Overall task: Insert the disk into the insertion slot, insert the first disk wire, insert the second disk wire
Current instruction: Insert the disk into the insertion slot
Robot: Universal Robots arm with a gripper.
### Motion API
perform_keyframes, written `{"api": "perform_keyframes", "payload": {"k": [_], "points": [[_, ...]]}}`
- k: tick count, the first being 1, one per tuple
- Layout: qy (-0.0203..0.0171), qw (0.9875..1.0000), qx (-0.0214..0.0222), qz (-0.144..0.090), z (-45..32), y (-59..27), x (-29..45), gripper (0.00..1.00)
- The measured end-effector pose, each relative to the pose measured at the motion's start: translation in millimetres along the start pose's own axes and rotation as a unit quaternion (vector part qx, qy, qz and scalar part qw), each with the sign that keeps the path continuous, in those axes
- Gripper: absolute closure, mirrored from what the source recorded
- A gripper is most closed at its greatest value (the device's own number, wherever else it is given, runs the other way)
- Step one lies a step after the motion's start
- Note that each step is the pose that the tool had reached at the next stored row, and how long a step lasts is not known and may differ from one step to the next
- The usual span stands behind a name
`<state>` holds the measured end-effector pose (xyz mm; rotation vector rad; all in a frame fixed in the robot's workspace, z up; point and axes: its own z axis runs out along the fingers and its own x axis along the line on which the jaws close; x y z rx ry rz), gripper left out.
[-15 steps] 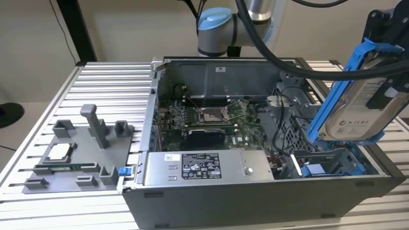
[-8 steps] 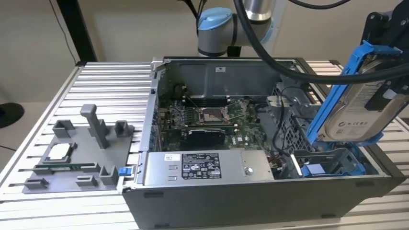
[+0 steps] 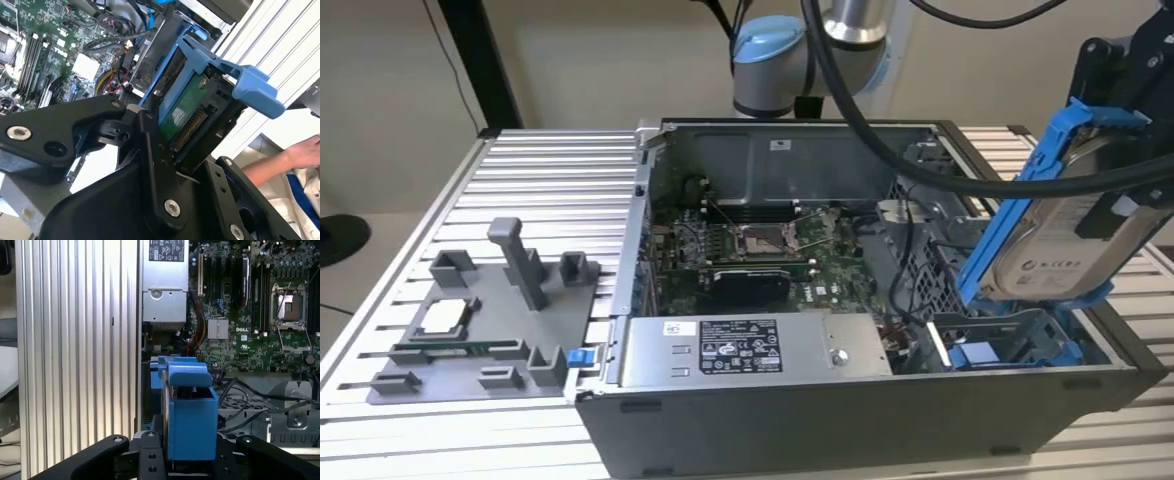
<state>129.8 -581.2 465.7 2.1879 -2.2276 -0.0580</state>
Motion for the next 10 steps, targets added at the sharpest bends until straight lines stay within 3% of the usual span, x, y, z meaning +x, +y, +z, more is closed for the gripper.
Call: {"api": "perform_keyframes", "payload": {"k": [6,10], "points": [[-0.0114,0.9999,-0.0002,0.0,7.8,-2.3,0.1,1.0],[-0.0121,0.9999,-0.0001,0.0,12.2,-3.6,0.1,1.0]]}}
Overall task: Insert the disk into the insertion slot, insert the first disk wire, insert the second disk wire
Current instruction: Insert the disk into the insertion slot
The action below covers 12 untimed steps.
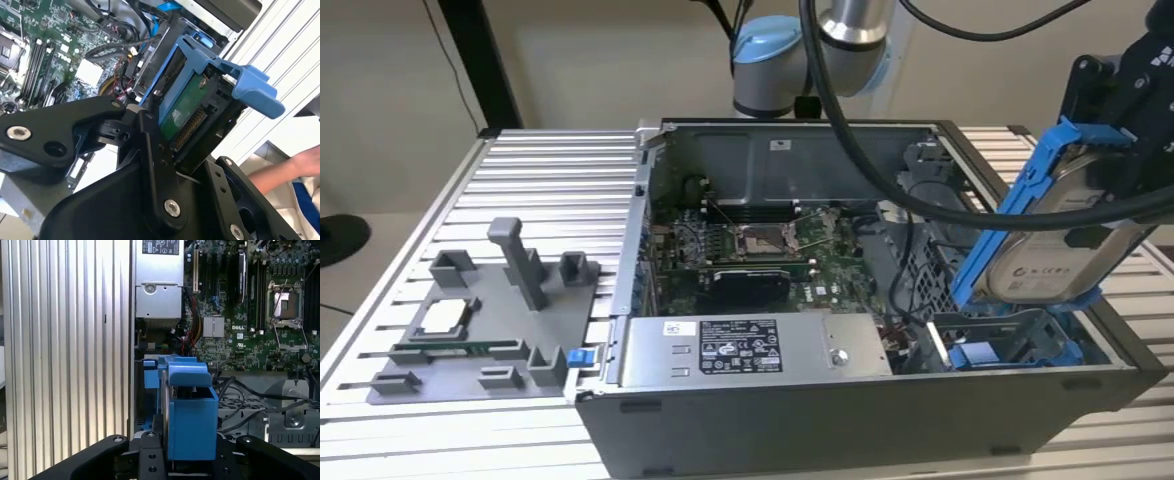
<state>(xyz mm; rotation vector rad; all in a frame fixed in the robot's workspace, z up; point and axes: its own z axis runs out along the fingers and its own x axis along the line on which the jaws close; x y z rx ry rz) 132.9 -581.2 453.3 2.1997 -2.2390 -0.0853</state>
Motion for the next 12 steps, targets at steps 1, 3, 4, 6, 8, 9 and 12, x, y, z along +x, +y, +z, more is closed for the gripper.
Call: {"api": "perform_keyframes", "payload": {"k": [1,3,4,6,8,9,12], "points": [[-0.0001,1.0,0.0,0.0,0.3,-0.1,0.0,1.0],[0.0,1.0,0.0,0.0,0.3,-0.2,0.1,1.0],[0.0,1.0,0.0,0.0,0.3,-0.2,0.1,1.0],[-0.0001,1.0,0.0,0.0,0.4,-0.2,0.0,1.0],[-0.0002,1.0,0.0,0.0,1.0,-0.3,0.0,1.0],[-0.0002,1.0,0.0,0.0,1.6,-0.6,0.1,1.0],[-0.0001,1.0,0.0,0.0,4.2,-1.2,0.2,1.0]]}}
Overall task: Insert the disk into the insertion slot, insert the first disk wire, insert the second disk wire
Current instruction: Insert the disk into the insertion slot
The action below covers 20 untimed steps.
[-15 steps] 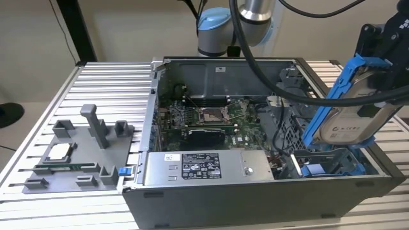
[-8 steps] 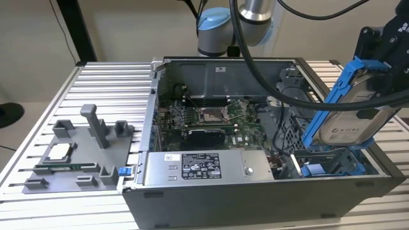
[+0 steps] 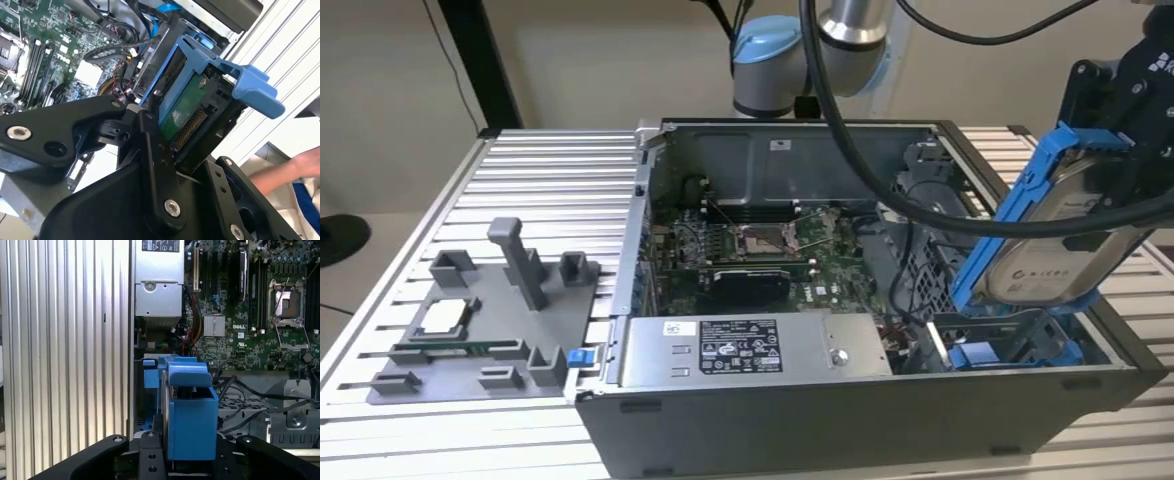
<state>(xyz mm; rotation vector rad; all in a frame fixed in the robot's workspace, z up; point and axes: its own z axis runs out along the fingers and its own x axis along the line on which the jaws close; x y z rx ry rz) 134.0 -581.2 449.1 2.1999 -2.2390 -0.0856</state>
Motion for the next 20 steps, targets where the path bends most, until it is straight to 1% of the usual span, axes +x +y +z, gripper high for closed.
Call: {"api": "perform_keyframes", "payload": {"k": [4,8,20], "points": [[-0.0002,1.0,0.0,0.0,3.8,-0.8,0.1,1.0],[-0.0012,1.0,0.0,0.0,8.0,-1.4,0.3,1.0],[-0.007,1.0,-0.0001,0.0,25.8,-6.8,0.9,1.0]]}}
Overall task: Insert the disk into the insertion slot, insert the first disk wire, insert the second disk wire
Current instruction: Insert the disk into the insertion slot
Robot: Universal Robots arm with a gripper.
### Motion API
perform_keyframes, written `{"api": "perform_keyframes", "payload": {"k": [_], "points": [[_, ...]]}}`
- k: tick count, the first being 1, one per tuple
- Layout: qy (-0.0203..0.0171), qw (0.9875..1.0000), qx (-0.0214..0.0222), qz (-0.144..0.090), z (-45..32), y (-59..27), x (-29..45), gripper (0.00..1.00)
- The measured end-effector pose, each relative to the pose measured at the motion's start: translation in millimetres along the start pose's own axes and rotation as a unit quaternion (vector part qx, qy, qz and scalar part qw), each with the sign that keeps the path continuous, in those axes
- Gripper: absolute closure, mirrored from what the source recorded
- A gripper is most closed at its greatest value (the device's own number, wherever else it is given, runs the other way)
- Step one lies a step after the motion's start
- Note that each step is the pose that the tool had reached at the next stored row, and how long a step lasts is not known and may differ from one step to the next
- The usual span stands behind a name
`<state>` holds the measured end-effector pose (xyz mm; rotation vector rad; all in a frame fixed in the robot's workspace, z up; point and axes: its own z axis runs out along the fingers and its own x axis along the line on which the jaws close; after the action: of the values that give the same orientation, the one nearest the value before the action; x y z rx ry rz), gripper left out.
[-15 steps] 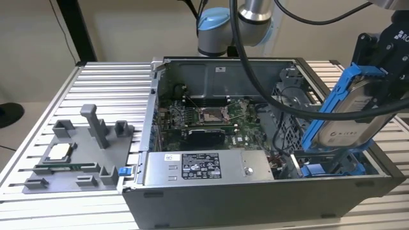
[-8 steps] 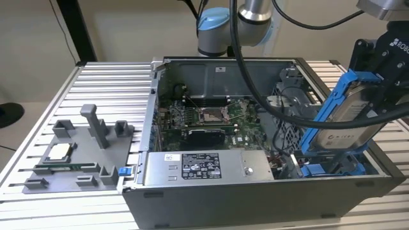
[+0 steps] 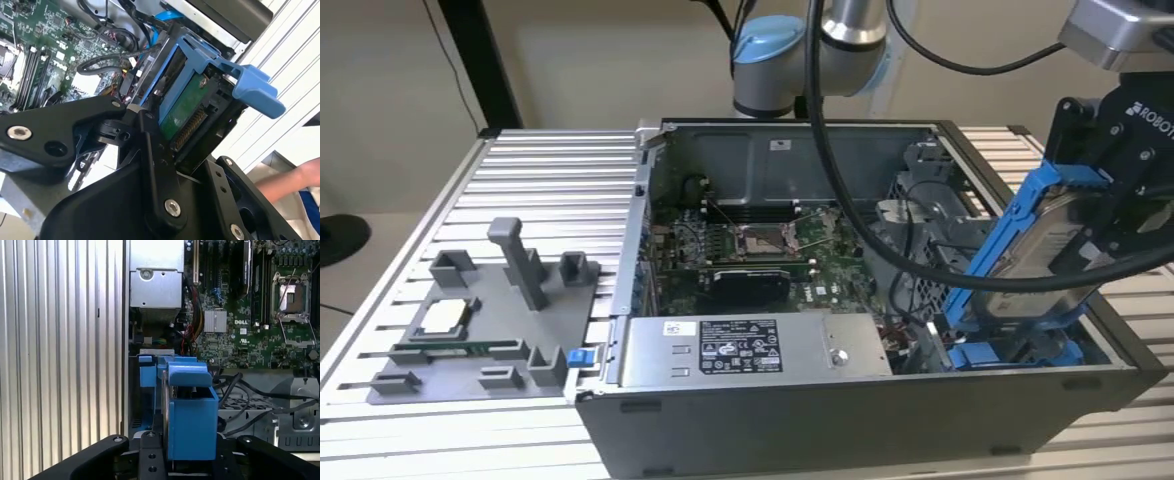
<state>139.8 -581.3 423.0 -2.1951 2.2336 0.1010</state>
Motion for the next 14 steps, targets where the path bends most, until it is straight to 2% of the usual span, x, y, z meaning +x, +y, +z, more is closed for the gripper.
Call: {"api": "perform_keyframes", "payload": {"k": [14], "points": [[-0.0009,1.0,0.0,0.0,22.5,-2.7,1.1,1.0]]}}
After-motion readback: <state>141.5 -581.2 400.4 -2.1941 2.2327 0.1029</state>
